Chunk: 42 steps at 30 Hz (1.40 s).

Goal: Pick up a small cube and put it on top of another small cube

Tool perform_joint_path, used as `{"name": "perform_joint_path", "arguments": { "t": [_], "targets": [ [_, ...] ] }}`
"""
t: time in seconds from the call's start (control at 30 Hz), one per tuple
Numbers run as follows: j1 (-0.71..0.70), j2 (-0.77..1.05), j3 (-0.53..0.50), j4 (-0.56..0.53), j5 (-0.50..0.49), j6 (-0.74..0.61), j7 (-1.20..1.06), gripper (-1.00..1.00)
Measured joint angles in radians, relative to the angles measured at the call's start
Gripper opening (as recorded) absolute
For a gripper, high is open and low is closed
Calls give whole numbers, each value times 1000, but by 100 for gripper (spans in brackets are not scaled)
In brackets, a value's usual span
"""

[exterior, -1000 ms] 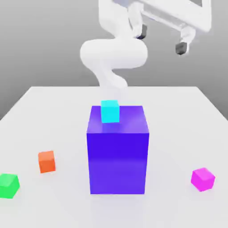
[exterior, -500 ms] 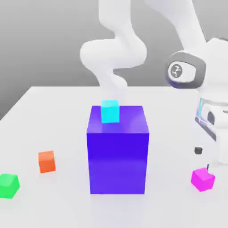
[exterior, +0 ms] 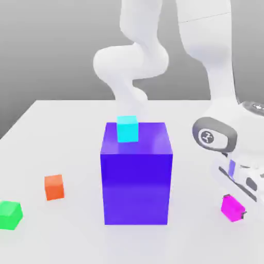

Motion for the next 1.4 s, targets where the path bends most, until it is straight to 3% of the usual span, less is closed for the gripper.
{"name": "perform_joint_path", "arguments": {
  "t": [0.1, 0.33, 0.43, 0.73, 1.4],
  "targets": [
    [-1, -1, 2, 0, 1, -1, -1, -100],
    [-108, -170, 144, -44, 170, -122, -129, -100],
    [-140, -185, 142, -9, 223, -143, -152, -100],
    [-350, -182, -37, 86, 332, -195, -116, -100],
    [-814, -223, -482, 122, 507, -318, -1, -100]
  ]
}}
